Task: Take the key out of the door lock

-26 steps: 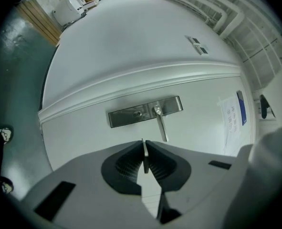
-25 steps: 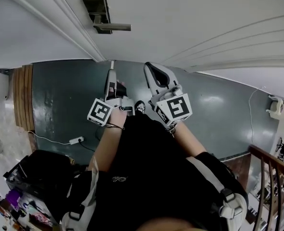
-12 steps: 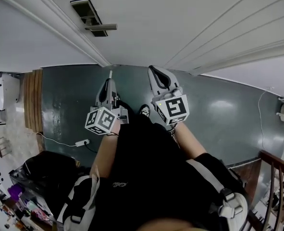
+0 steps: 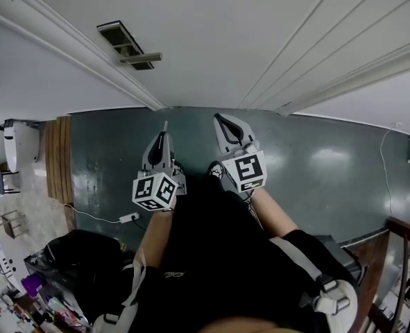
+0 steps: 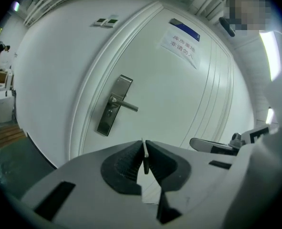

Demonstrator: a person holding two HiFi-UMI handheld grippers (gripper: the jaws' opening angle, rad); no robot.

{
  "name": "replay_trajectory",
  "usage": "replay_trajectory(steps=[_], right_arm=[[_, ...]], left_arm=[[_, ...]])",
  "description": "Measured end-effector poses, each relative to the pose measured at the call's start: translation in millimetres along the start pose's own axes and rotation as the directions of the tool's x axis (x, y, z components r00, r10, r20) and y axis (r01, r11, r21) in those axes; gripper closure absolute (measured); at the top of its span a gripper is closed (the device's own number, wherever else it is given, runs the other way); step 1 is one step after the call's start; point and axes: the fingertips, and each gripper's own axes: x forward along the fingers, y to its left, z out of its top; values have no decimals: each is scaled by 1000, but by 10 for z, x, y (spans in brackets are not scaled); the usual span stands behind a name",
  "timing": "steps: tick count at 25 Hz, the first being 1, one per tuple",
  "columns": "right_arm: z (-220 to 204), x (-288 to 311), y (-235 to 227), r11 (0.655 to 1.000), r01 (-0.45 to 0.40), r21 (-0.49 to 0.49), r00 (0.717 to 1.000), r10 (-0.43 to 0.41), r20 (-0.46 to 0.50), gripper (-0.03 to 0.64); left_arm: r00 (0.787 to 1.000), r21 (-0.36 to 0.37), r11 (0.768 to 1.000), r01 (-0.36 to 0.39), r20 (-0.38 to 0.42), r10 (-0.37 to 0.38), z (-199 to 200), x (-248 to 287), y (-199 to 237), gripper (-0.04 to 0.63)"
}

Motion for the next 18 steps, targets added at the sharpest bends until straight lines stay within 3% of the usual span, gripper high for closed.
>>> replay_trajectory(steps=[4, 11, 18], right_arm=[[-65, -33, 25, 1000, 15, 2, 1000, -15, -14, 609], [-160, -14, 153, 999, 41, -12, 998, -42, -48, 609], [42, 122, 342, 996, 75, -47, 997, -76, -25, 609]], left_arm=[[1000, 81, 997, 7, -15, -6, 0, -29, -49, 559], [998, 126, 990, 58, -44, -53, 57, -15, -16, 560], [992, 190, 973, 128, -27, -125, 317, -22, 8, 560]])
